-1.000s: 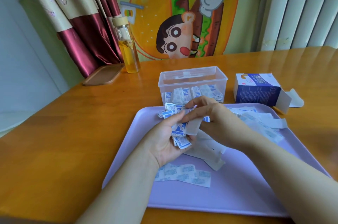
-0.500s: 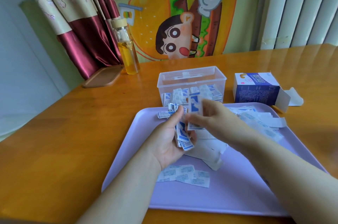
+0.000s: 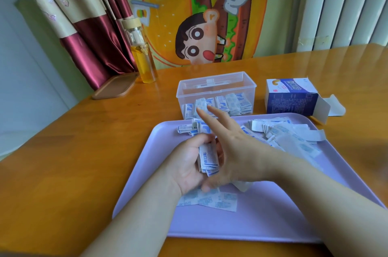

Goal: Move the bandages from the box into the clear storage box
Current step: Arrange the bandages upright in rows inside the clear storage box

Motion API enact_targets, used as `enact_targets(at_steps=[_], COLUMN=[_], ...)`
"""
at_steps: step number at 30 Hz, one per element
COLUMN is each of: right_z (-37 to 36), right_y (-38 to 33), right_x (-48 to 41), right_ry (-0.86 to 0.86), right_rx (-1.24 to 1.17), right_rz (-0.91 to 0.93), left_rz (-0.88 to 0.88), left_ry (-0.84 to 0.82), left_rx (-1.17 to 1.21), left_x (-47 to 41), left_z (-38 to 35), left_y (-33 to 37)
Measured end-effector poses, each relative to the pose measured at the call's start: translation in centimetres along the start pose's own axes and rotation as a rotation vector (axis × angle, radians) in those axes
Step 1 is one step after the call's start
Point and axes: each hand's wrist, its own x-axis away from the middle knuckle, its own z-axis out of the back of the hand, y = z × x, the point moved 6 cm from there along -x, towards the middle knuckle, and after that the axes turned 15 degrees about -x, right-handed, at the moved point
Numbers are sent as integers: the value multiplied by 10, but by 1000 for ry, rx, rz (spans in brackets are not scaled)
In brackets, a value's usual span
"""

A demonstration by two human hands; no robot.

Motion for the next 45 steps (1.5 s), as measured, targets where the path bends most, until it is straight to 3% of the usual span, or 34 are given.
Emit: enact_targets(at_steps=[7,14,18,25,32,34,38,45], right_z=[9,10,13,3,4,8,38,63], right_y=[-7,-10,-10,-13,-12,-13,-17,-23], right_x=[0,1,2,1,0,0,-1,-15], right_ry=[71,59,69,59,102,104,124,103], right_rx=[20,-11,-118,149,170,95,-409,-204], right_rz=[77,87,76,146,153,131,41,-68], left_rz=[-91,-167,-134,-83,-168,-183,-137,-20], left_ry=[-97,0,22,-19,-38,-22,-22,-152], left_rx=[-213,-385,-300,-299,-365,-362,-320,-455], left_x=[3,5,6,7,9,12,16,21], left_z=[-8,-6,-5,-6,-10,-9,-4,-3], left_y=[2,4,5,4,10,13,21,28])
